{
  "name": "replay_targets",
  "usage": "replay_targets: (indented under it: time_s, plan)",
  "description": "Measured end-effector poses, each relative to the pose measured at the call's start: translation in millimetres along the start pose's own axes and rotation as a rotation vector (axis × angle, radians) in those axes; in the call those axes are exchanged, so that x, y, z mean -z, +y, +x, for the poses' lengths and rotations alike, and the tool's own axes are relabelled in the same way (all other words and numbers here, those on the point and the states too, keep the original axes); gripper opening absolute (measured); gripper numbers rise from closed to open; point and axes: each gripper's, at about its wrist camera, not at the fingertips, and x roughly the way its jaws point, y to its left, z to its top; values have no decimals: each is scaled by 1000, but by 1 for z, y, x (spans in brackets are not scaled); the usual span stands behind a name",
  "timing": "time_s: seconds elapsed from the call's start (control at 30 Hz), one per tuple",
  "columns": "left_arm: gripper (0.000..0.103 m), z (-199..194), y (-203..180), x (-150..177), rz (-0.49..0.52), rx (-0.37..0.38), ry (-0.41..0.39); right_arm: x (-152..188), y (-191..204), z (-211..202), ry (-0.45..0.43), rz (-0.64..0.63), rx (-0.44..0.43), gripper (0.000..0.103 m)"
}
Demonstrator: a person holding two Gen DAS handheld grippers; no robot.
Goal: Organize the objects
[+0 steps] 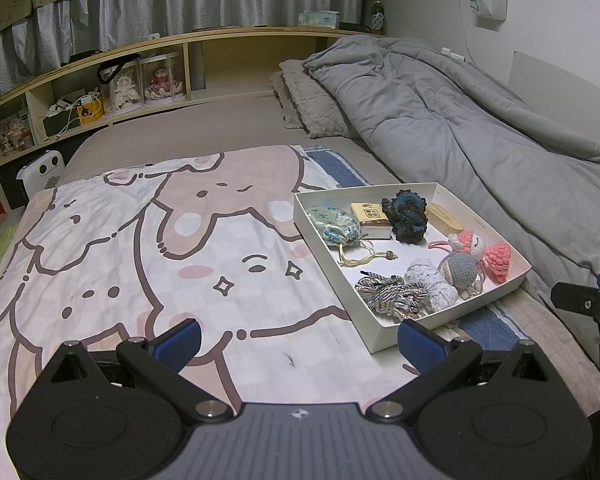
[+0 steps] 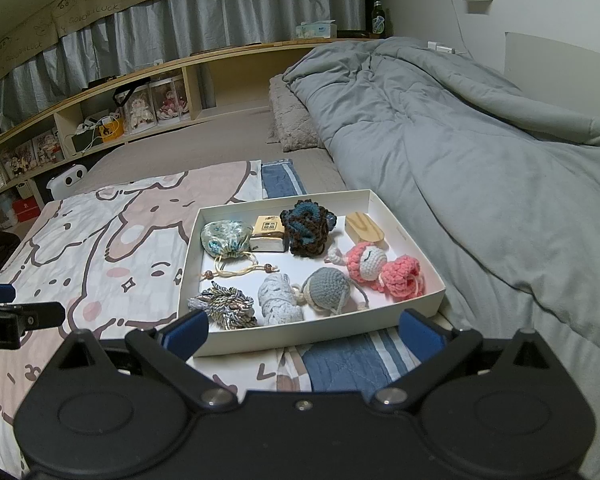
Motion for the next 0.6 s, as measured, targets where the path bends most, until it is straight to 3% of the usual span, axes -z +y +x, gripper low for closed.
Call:
replay_targets:
  time_s: [0.6]
  plan:
    - [103, 1, -1, 0, 0, 3, 2, 0, 0, -1, 0, 1, -1, 103]
